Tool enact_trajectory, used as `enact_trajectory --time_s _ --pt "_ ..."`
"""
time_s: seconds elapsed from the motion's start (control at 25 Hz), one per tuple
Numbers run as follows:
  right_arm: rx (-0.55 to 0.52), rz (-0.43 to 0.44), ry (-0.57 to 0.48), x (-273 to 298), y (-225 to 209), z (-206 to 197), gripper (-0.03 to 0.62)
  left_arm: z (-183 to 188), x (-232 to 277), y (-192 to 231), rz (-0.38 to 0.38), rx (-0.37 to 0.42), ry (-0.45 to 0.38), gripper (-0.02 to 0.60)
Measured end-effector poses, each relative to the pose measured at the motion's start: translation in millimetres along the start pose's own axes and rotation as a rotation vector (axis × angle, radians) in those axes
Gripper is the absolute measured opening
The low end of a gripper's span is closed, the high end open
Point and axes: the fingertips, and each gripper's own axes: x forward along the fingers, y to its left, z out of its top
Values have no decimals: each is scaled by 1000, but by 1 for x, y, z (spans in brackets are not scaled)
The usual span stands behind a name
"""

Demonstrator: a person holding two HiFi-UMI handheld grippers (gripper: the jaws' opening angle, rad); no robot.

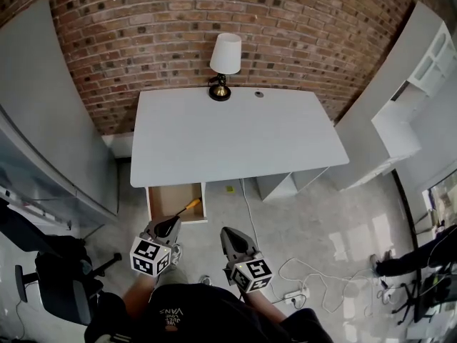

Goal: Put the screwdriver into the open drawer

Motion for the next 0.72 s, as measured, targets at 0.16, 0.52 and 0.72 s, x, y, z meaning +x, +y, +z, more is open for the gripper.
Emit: enact_trajectory --time_s 0.16,0.52,0.72 --pt "-15 19 -8 -4 6 5 -5 3 -9 -8 4 2 -7 8" --pt "-43 62 -2 -8 20 9 -5 9 -29 -21 11 -13 -17 8" --pt "-65 85 3 -9 31 8 -5 14 -39 -30 -8 -58 -36 8"
